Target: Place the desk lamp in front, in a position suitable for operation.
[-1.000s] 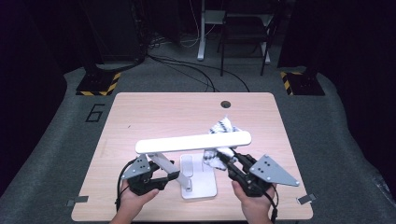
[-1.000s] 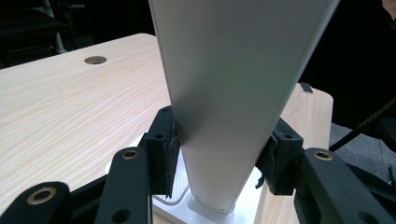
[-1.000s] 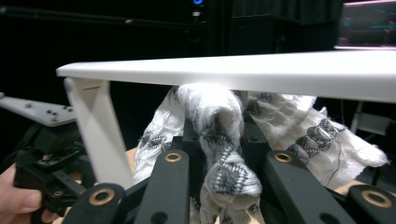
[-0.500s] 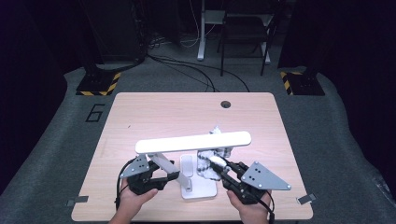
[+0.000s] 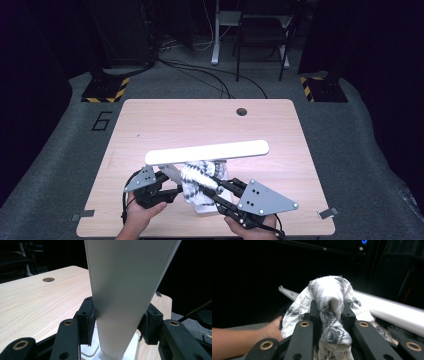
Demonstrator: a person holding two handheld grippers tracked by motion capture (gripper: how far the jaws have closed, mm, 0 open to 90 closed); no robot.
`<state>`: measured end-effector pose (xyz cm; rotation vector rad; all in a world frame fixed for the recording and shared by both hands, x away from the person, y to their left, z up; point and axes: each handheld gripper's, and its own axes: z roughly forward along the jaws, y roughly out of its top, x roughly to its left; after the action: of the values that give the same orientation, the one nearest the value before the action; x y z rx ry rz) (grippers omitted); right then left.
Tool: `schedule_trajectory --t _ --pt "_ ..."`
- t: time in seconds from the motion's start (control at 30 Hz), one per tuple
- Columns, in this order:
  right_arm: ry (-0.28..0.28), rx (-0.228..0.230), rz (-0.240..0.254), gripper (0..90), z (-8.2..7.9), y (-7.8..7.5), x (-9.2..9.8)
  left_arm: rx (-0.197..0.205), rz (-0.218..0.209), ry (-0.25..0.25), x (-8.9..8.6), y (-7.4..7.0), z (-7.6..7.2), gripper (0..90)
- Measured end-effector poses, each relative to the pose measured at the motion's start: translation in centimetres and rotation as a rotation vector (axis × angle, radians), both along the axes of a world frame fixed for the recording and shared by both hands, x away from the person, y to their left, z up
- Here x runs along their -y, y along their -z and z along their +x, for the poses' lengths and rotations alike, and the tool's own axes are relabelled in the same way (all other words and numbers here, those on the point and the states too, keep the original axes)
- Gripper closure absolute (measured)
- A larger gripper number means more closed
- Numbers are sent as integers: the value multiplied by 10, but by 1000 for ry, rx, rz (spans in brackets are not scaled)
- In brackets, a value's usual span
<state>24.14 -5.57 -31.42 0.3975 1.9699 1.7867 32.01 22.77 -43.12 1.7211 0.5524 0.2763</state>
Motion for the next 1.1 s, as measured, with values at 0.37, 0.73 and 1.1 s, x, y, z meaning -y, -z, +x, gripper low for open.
schedule_trajectory --t 0.37,0.73,1.1 --pt "-57 78 37 770 0 -44 -20 -13 1 -5 1 -1 0 538" --pt "-5 32 -10 769 31 -37 -56 -1 19 -17 1 -2 -2 539" --pt "7 -50 -50 768 44 -25 -70 -2 20 -15 1 -1 -2 538"
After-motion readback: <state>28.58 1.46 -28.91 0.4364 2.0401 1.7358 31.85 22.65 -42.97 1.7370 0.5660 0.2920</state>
